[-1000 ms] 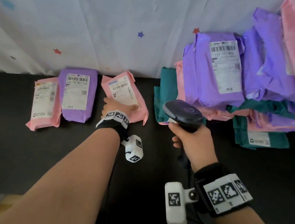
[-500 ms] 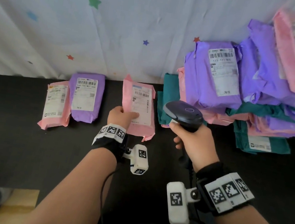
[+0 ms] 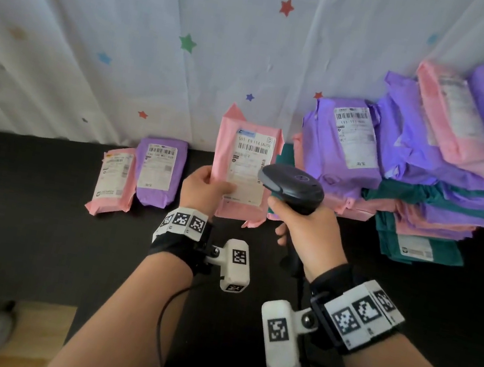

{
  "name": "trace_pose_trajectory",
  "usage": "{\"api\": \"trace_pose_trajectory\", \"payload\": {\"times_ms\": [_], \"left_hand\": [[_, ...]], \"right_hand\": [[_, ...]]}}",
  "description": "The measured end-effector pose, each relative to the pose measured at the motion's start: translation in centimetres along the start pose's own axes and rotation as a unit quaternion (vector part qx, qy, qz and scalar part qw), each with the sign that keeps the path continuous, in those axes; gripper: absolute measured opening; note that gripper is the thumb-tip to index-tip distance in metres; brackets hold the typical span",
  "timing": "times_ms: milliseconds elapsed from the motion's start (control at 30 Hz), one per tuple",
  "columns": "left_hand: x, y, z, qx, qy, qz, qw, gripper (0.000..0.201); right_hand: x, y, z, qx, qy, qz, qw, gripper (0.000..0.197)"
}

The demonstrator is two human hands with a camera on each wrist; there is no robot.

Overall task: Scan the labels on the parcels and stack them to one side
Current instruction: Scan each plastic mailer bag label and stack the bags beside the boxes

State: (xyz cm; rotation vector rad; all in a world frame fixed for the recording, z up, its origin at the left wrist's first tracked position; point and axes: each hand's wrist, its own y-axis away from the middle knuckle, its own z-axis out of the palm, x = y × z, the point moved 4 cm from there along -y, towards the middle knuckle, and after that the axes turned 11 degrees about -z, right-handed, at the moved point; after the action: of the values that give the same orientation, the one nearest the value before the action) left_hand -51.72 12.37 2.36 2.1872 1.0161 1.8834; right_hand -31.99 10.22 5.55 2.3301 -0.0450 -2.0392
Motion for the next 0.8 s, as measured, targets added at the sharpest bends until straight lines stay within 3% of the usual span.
{"api": "trace_pose_trajectory", "payload": {"times_ms": [800], "left_hand": [[0.4, 1.9, -0.7, 0.0, 0.004, 0.029, 1.0, 0.02]], "right_hand": [[-0.9, 2.0, -0.8, 0.042, -0.027, -0.03, 0.998, 0.012]]}}
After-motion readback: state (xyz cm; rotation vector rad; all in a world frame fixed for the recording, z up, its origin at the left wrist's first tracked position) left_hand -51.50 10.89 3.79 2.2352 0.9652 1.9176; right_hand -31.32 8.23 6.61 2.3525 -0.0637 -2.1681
